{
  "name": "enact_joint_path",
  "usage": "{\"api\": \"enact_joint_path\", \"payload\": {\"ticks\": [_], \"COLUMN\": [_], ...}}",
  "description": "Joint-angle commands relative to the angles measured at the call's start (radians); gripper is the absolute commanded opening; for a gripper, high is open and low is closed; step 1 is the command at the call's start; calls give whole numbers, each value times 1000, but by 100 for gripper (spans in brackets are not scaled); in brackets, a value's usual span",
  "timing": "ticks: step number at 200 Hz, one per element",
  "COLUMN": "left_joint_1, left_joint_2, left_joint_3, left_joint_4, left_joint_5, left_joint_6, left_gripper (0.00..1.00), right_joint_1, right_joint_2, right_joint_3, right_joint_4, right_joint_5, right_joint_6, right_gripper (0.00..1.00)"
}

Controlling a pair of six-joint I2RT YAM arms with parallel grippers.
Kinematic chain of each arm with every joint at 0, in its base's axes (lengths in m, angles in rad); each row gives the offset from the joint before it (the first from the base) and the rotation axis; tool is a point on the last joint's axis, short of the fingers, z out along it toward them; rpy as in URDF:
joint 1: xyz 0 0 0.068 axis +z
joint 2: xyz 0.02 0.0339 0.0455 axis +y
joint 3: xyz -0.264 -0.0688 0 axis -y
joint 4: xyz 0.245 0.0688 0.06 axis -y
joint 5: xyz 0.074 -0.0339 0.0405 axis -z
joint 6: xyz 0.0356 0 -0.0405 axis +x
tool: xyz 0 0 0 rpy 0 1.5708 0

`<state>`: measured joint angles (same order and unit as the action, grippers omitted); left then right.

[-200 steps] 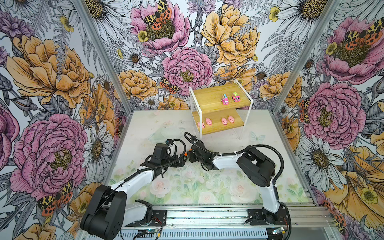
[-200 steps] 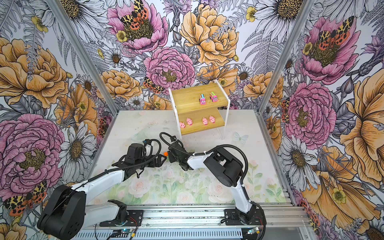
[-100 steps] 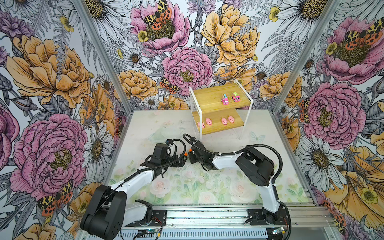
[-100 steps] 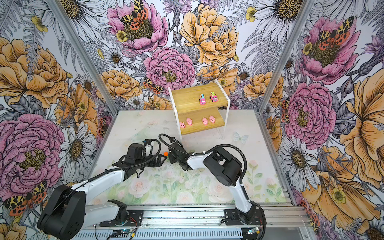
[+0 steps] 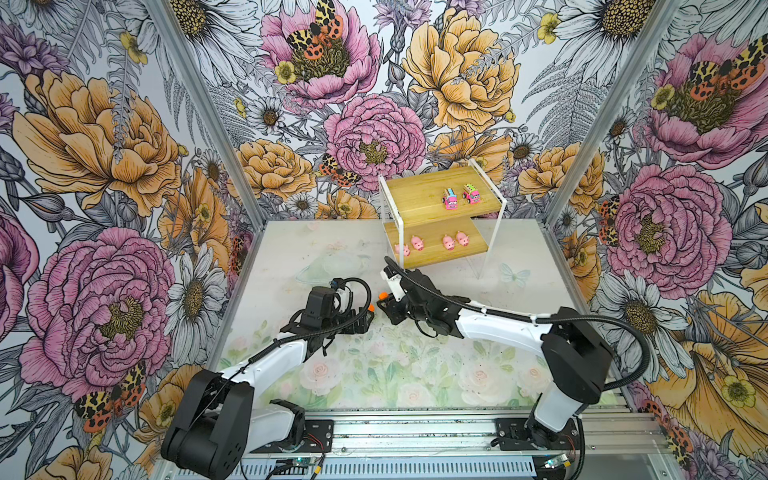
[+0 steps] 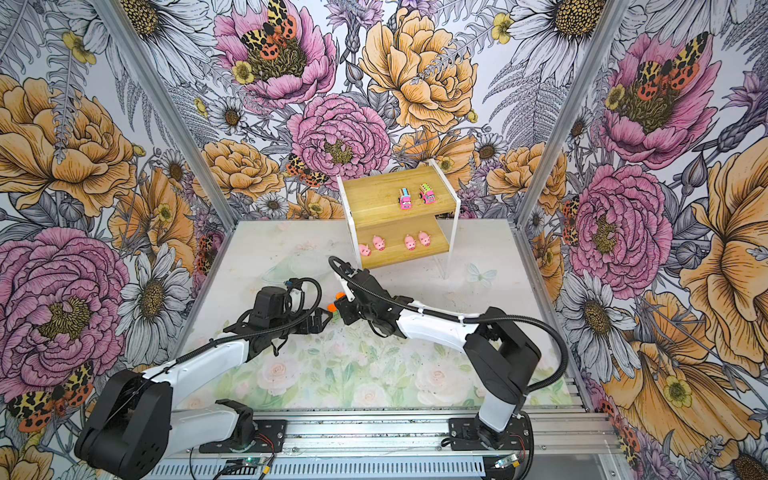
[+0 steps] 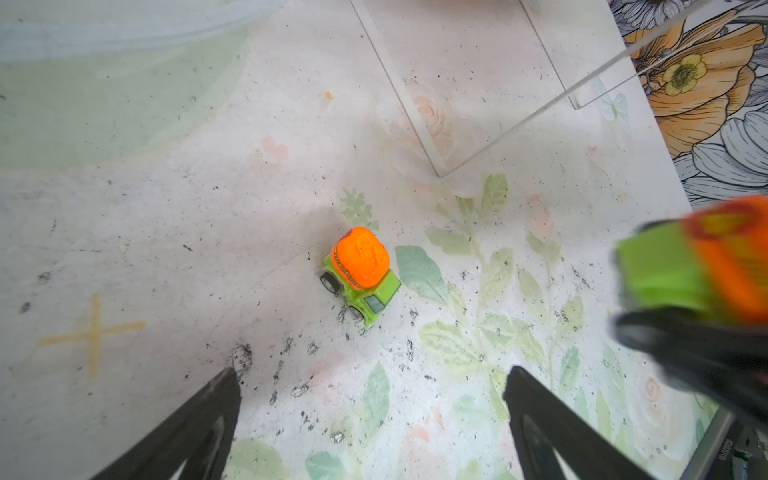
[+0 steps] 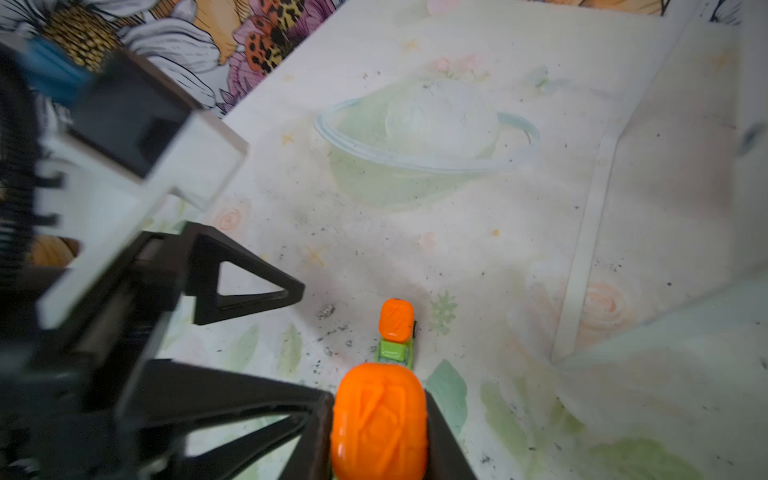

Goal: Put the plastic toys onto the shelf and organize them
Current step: 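Lift the orange-topped truck with the right gripper and carry it above the upper shelf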

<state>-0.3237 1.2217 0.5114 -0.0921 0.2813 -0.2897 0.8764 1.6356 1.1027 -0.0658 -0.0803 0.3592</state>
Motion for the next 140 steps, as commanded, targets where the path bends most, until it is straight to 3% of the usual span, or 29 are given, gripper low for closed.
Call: {"api": "enact_joint_path", "payload": {"ticks": [1,48,76,110,140], "left_joint_1": [11,17,17,19,21], "left_joint_2": [5,6,15,22,13], "left_joint_3": [-11,-13,-9,-4,-8], "left_joint_4": [21,24,25,27,27], "left_joint_5": [1,9,13,23,13], "left_joint_6": [-9,-9,-9,-10,-12], "left_gripper": [99,99,99,99,99], "right_joint_1": [-5,-21,-121,-315,-381], "right_joint_2": [-128,-304,-328,-250,-124], "right_joint_3": [46,247,381,534,687], "right_joint_4": [-176,-402,-448,-458,-491], "right_joint_5": [-71,69,158,117,104], "right_joint_6": [-29,-113,-140,-121,-154], "right_gripper": [18,20,22,22,22]}}
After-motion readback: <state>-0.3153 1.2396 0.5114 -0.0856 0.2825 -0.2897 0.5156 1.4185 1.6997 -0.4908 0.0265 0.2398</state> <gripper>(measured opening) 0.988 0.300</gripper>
